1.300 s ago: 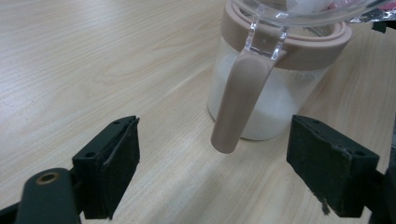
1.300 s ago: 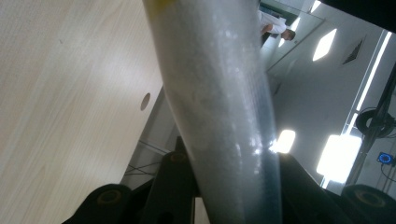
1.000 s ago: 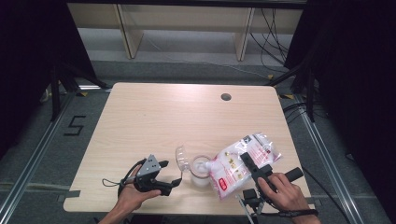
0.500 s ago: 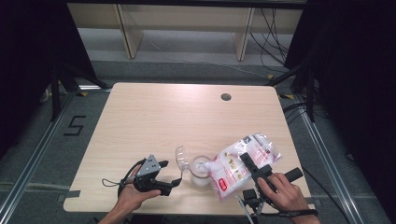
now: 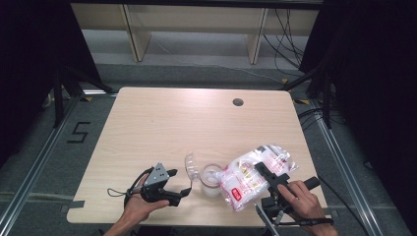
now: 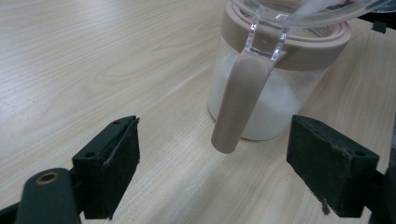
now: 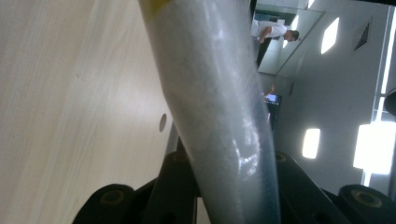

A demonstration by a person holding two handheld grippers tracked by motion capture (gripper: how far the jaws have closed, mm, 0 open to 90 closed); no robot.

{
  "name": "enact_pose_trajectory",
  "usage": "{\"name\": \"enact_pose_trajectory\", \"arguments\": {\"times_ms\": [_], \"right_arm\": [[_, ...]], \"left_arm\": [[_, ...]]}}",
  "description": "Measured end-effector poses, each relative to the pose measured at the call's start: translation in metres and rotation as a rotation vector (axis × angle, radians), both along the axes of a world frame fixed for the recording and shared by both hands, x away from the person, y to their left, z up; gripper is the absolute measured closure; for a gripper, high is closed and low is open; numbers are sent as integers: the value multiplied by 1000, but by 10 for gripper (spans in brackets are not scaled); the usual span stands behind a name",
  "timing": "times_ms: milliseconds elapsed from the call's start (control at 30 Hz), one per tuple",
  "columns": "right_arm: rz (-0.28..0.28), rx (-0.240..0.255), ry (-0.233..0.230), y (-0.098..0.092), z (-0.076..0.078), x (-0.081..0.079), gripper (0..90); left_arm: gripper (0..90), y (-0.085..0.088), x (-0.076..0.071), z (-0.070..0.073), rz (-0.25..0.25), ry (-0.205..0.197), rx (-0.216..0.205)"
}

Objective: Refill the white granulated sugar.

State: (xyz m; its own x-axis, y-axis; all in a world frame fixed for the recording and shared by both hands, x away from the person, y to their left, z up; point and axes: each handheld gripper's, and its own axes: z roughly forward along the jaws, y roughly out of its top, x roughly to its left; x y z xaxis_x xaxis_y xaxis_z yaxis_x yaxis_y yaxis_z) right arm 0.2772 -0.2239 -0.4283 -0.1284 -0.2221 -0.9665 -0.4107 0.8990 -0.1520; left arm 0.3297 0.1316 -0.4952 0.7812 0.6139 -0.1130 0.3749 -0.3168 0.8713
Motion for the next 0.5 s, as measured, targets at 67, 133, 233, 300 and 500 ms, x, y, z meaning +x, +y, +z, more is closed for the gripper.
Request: {"name": "enact_pose_trajectory", "arguments": {"times_ms": [67, 133, 233, 300, 500], "right_arm": [[5, 27, 21, -3, -2, 1, 822], [11, 59, 47, -6, -3, 3, 828], [12, 107, 78, -10, -3, 5, 844], [7, 170, 122, -12, -5, 6, 849], [2, 314, 211, -18, -6, 9, 853]], "left_arm": [[169, 0, 0, 0, 1, 0, -1], [168, 0, 0, 0, -1, -1, 1], [168, 0, 0, 0, -1, 0, 1], [169, 0, 0, 0, -3, -1, -1], [168, 0, 0, 0, -4, 0, -1]]}}
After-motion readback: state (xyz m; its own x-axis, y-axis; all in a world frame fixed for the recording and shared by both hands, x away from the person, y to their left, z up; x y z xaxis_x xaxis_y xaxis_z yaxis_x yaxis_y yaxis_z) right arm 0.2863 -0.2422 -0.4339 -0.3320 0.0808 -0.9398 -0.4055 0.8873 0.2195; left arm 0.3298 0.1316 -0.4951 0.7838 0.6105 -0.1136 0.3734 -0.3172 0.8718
